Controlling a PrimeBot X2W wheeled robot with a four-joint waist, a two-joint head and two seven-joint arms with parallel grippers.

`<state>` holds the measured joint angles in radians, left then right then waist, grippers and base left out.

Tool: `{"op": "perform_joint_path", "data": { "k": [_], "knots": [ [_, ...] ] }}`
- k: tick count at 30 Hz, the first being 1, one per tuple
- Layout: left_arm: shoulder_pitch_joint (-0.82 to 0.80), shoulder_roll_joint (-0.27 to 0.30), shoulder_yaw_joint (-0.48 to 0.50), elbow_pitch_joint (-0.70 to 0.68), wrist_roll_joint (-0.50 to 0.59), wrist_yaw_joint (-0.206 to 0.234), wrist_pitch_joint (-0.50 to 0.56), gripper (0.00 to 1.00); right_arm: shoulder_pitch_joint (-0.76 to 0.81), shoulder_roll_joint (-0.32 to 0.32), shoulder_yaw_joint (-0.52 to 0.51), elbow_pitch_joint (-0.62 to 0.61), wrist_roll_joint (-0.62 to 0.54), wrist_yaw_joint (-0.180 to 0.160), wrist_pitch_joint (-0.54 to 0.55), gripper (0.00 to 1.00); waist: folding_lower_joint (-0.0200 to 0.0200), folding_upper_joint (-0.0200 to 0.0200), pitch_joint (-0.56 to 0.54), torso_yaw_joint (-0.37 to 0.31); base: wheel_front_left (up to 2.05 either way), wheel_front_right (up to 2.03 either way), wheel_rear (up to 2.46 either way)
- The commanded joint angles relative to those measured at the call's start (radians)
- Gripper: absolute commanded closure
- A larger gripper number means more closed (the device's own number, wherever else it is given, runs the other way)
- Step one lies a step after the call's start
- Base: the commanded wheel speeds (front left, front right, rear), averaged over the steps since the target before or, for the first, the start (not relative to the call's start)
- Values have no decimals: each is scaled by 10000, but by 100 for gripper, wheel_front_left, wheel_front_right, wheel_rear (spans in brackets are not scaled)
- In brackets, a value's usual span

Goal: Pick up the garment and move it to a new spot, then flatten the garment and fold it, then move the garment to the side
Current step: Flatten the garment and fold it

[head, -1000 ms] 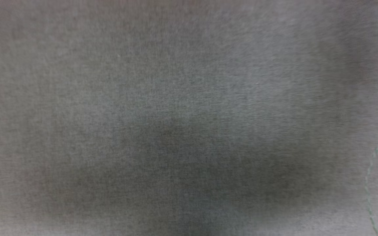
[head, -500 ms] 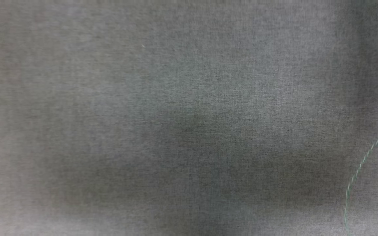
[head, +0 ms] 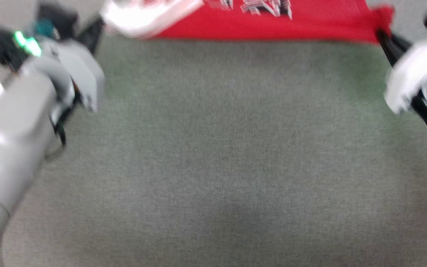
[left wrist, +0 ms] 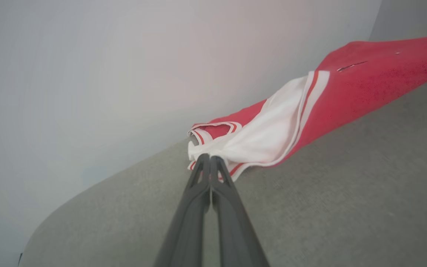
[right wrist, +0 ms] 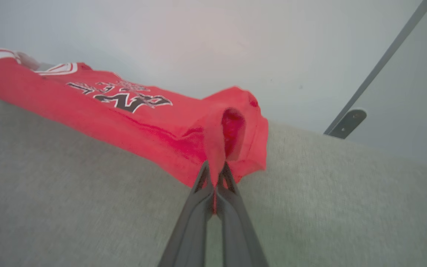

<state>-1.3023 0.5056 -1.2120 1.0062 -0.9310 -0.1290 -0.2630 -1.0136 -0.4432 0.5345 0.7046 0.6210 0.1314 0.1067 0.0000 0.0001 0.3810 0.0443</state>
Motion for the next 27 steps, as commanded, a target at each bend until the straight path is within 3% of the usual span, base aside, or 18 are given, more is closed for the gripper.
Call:
{"op": "perform_joint_path", "data": {
  "k": [1,5,9,10,18,22,27],
  "knots": [
    [723,137,-68,-441,-103,-16,0,100,813,-460,148,-669,481,-14,268,100,0,-1,-1611,149,0,0,0],
    [2262,761,-254,-1974,-83,392,40,100,2655,-1715,-135,-2377,1375,-14,766,100,0,-1,-1802,230,0,0,0],
    [3655,1533,-337,-3914,-249,1225,209,100,4353,-2270,-831,-3542,1729,-14,1034,100,0,-1,-1778,297,0,0,0],
    [3655,1533,-337,-3914,-249,1225,209,100,4353,-2270,-831,-3542,1729,-14,1034,100,0,-1,-1778,297,0,0,0],
    [5980,2968,-474,-7823,-484,3169,546,100,7132,-2370,-2118,-5384,1524,-13,1983,100,0,-1,-1534,317,0,0,0],
    [6911,3297,-511,-9158,-783,3916,566,100,8398,-2191,-2651,-6199,1432,-13,2607,100,0,-1,-1406,322,0,0,0],
    [7848,3503,-544,-10074,-1131,4410,498,100,9729,-1970,-3234,-7116,1546,-13,3476,100,0,-1,-1260,288,0,0,0]
  ]
}}
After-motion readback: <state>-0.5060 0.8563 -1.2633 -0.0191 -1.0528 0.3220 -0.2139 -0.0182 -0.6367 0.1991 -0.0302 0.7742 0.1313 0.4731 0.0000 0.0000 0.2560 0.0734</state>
